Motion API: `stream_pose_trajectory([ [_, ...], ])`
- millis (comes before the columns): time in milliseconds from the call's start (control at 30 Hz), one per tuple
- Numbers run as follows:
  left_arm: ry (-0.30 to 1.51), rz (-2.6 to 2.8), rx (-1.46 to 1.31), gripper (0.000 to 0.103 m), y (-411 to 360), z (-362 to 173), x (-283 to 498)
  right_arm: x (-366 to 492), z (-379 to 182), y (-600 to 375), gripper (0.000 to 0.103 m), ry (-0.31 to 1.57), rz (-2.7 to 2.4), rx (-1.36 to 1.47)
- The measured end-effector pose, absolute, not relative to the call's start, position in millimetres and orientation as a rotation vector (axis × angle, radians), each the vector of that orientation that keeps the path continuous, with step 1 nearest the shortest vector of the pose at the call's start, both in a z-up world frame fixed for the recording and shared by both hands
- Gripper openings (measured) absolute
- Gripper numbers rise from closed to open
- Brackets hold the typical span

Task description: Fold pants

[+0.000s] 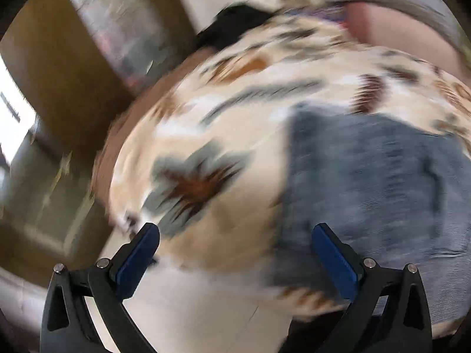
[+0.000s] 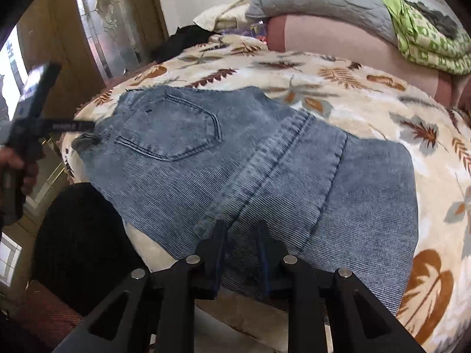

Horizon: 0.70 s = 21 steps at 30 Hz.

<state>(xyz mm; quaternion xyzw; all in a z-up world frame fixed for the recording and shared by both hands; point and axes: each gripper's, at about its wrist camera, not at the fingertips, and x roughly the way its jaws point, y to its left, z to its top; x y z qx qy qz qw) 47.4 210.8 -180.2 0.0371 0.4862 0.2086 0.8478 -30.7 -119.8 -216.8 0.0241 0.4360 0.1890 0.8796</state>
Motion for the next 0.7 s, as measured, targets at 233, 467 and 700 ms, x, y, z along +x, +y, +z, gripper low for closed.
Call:
stream_pose_trajectory([
  [233, 1.042, 0.401, -0.173, 0.103, 253, -191, 31, -39, -200, -127, 0.028, 0.8, 0.384, 0.079],
  [467, 1.082, 0.251, -0.355, 0.103, 239, -199, 19, -40, -197, -138, 0.028, 0.797, 0.341, 0.118],
  [700, 1.104, 0.186, -0.495, 0.103, 228, -218, 31, -39, -198, -134, 0.029, 0.798, 0.354, 0.096],
])
